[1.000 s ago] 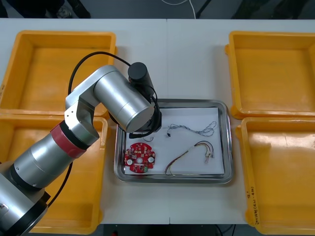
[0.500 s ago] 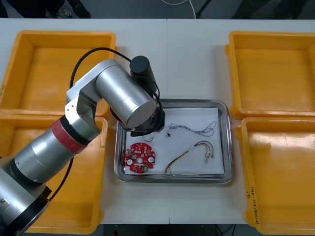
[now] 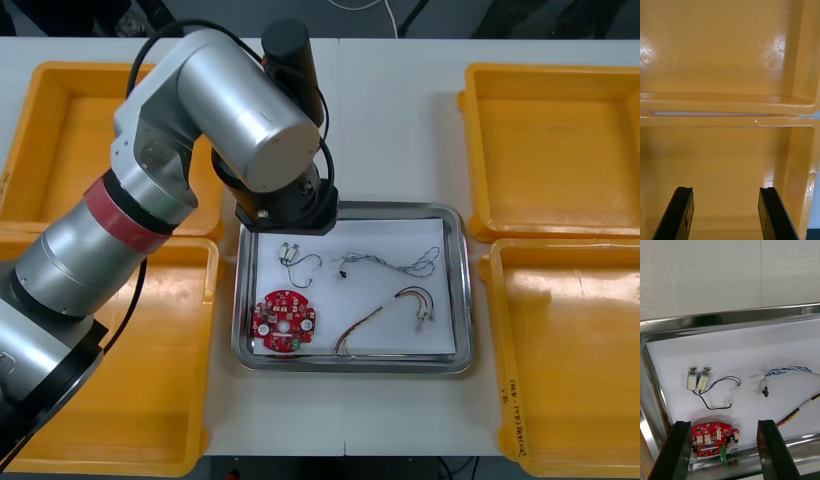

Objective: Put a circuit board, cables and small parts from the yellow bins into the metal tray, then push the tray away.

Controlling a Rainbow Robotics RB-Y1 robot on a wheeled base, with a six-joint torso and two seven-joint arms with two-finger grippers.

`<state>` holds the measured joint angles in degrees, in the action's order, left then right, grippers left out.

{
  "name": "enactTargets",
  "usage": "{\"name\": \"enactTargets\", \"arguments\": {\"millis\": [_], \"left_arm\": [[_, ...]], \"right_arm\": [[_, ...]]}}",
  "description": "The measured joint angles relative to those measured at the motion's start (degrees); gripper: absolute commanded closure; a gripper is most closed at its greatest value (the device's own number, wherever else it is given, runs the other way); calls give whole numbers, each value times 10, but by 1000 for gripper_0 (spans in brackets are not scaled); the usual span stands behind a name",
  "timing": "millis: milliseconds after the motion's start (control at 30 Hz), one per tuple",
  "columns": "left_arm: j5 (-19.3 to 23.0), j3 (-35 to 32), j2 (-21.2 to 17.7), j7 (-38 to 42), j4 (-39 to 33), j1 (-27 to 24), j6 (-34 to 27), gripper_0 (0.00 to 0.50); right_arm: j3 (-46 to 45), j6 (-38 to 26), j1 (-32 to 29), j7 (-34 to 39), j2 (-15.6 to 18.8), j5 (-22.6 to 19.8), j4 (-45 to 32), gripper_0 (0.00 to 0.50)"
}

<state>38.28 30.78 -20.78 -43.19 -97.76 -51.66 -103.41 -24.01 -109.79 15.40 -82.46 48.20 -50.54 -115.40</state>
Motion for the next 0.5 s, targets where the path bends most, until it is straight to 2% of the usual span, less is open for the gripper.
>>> {"name": "enactTargets", "arguments": {"millis": [300, 500], "left_arm": [[60, -67, -37, 0, -1, -54, -55, 0], [106, -88, -85, 0, -2, -79, -61, 0]], "right_arm": [[0, 0, 0, 0, 0, 0, 0, 0], [0, 0, 0, 0, 0, -1, 0, 0]]}}
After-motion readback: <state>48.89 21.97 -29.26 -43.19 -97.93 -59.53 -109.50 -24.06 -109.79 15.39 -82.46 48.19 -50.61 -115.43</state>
